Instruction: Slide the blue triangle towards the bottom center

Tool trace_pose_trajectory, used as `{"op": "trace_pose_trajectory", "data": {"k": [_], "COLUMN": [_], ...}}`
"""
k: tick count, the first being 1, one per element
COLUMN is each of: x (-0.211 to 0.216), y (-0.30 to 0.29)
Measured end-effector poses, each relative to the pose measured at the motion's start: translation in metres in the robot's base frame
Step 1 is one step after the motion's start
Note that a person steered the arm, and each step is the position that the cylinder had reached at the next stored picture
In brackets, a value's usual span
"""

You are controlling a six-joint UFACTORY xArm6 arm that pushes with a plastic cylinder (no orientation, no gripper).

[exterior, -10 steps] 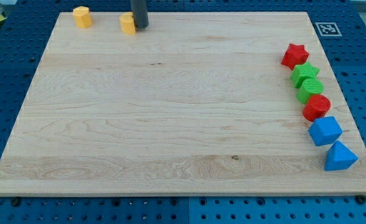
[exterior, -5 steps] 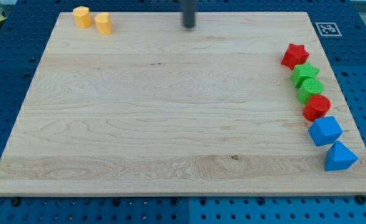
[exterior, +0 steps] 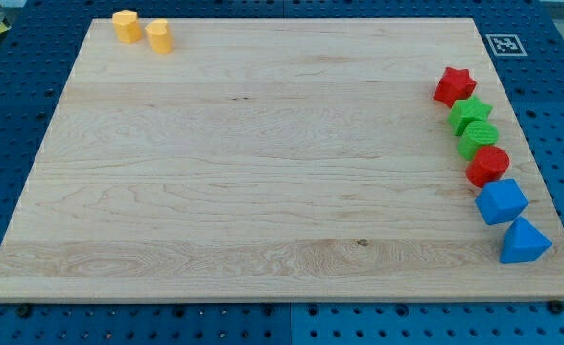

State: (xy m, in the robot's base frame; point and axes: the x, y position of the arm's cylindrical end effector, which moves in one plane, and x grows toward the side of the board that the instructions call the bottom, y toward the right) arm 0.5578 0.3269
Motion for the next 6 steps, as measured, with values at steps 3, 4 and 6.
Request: {"op": "trace_pose_trajectory", "data": {"k": [3, 4, 6], "x": [0.020, 0.020, 0.020], "y": [-0.026, -0.054, -0.105]}}
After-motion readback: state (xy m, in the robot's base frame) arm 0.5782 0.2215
